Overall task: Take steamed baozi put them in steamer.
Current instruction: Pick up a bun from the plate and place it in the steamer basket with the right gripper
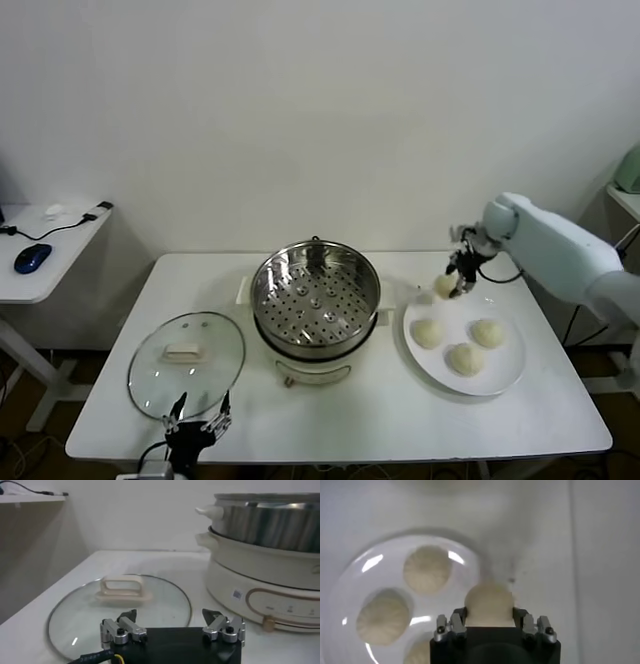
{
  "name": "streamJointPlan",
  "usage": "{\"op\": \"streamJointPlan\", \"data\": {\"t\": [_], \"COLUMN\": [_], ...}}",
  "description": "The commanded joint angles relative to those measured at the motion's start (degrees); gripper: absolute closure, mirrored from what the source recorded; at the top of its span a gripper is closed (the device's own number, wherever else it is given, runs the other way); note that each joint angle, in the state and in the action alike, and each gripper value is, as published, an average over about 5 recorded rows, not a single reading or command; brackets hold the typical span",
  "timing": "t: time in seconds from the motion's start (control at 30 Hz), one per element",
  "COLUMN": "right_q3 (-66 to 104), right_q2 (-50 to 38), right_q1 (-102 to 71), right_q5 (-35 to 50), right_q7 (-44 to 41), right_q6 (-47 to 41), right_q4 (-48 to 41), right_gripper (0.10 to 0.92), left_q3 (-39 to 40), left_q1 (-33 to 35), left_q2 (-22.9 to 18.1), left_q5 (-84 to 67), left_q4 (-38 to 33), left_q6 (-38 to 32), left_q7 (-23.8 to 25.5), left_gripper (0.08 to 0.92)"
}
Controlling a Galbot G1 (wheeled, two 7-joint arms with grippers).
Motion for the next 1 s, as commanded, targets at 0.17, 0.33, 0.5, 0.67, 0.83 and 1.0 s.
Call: {"op": "streamJointPlan", "data": {"t": [0.17, 0.33, 0.5, 0.67, 0.83, 1.0], "right_q3": [-15.23, -15.43, -11.39, -5.85, -0.65, 2.27], "right_q2": [9.59, 15.13, 18.02, 20.58, 23.19, 25.62], "right_q1": [26.37, 22.51, 12.23, 3.25, -2.28, -4.72], "right_q5": [13.89, 6.36, -11.43, -22.84, -31.55, -35.13], "right_q7": [-3.99, -1.57, 2.05, 4.63, 6.91, 8.42], "right_q6": [14.05, 23.44, 35.52, 40.88, 44.93, 46.70], "right_q4": [20.76, 28.47, 20.49, 10.41, 2.09, -4.17], "right_gripper": [0.403, 0.404, 0.398, 0.397, 0.397, 0.400], "left_q3": [0.21, 0.32, 0.38, 0.54, 0.83, 1.00], "left_q1": [-0.22, -0.68, -0.51, -0.30, -0.10, -0.21], "left_q2": [0.38, 0.66, 1.01, 1.11, 1.16, 1.26], "left_q5": [0.11, 0.08, 0.10, 0.21, 0.31, 0.39], "left_q4": [-0.79, -0.22, -0.35, -0.31, -0.03, 0.26], "left_q6": [0.22, 0.24, 0.24, 0.14, -0.14, -0.34], "left_q7": [0.01, 0.02, 0.07, 0.05, -0.04, -0.16], "left_gripper": [0.177, 0.177, 0.177, 0.177, 0.177, 0.177]}}
